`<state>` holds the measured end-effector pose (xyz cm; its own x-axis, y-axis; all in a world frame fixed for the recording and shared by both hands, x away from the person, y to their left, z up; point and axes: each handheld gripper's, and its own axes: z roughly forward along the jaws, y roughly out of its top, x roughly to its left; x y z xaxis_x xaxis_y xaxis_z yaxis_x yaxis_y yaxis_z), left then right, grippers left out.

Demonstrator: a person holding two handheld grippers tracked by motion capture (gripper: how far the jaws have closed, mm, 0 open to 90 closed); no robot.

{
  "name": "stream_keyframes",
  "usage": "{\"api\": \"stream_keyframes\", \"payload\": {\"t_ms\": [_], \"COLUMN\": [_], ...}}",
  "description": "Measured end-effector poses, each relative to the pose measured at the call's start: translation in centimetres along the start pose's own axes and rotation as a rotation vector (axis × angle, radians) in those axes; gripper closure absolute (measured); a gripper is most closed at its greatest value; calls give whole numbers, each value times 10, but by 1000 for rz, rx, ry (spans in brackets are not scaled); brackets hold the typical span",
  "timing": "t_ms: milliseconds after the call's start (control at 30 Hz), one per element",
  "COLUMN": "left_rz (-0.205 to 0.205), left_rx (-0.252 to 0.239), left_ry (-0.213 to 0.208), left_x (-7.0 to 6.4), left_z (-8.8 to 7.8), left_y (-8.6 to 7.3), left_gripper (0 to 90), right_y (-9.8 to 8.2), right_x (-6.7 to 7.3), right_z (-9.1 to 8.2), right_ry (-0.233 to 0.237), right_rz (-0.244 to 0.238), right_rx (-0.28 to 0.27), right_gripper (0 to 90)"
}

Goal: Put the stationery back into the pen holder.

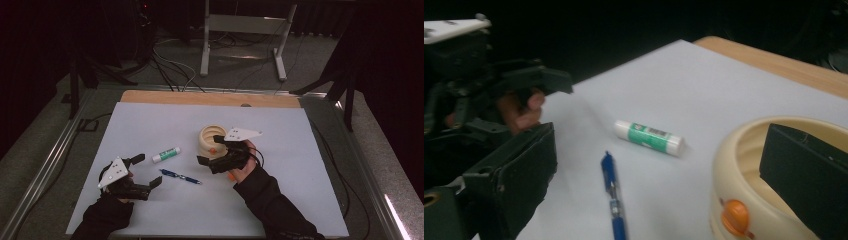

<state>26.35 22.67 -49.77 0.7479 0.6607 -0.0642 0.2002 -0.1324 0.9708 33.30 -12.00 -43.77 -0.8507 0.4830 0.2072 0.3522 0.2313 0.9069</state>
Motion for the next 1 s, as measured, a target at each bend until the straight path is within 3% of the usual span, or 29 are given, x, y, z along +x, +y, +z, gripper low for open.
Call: {"api": "stream_keyframes", "payload": {"t_ms": [200, 333, 567, 700, 833, 967, 1000], "left_rz": [-6, 7, -10, -5, -7, -7, -9], "left_rx": [-1, -1, -16, -10, -14, -12, -11], "left_ry": [-1, 16, 10, 3, 0, 0, 1], "left_x": [0, -1, 0, 0, 0, 0, 0], "left_z": [-1, -2, -3, -2, -2, -2, -2], "left_y": [1, 1, 0, 0, 0, 0, 0], "left_gripper": [1, 1, 0, 1, 0, 0, 0], "right_y": [-13, -23, -37, -47, -58, -64, -68], "right_x": [1, 3, 10, 16, 20, 21, 22], "right_z": [9, 17, 30, 41, 51, 58, 62], "right_ry": [26, 29, 31, 54, 28, 30, 21], "right_rz": [31, 38, 14, -4, -58, -64, -78], "right_rx": [90, 106, 159, 206, 266, 313, 331], "right_gripper": [16, 31, 161, 297, 412, 465, 514]}}
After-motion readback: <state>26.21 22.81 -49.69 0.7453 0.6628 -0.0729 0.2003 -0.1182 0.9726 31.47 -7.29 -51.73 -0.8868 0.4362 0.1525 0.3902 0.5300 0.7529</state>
